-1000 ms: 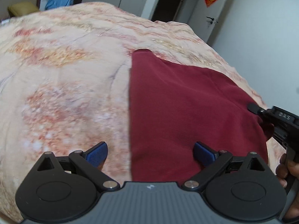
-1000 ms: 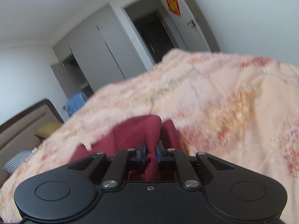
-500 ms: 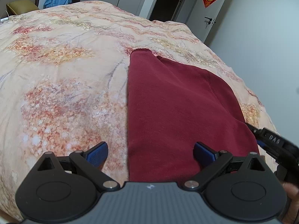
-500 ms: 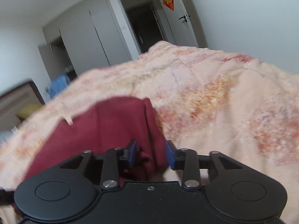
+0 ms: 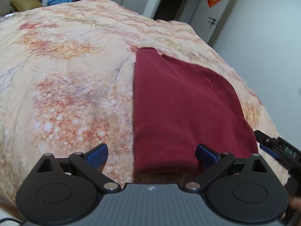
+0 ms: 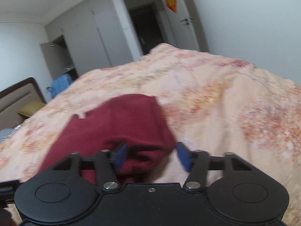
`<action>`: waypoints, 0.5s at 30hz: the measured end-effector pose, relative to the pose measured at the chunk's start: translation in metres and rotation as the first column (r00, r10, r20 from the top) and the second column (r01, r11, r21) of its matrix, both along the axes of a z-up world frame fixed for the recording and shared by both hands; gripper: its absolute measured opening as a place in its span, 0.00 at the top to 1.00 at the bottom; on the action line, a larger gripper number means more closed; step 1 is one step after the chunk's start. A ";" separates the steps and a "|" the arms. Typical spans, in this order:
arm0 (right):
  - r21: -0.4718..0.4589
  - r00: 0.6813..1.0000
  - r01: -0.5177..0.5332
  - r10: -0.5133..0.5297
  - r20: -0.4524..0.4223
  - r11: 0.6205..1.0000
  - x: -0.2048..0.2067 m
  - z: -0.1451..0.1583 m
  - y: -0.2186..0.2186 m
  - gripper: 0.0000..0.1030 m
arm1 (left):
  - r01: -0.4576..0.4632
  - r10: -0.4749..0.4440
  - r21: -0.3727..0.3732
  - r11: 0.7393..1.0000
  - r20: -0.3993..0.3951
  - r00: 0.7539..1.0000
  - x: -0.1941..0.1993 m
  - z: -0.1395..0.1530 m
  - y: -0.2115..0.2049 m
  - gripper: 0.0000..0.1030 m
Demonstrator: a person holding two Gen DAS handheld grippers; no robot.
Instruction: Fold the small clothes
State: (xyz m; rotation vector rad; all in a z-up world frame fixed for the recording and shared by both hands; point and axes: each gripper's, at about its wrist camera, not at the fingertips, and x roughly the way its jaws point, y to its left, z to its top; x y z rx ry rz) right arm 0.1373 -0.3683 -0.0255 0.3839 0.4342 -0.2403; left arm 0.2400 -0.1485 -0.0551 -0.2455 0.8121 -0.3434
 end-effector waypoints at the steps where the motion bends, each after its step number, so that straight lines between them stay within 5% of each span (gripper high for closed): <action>1: -0.009 1.000 -0.017 0.017 0.009 1.000 -0.001 0.002 0.007 0.31 | -0.015 0.015 -0.015 1.000 0.001 1.000 -0.002 0.002 0.004 0.01; 15: -0.117 0.995 -0.080 0.073 -0.060 0.990 -0.011 -0.010 0.060 0.27 | -0.115 0.116 -0.022 0.993 0.014 0.993 -0.015 0.017 0.041 0.00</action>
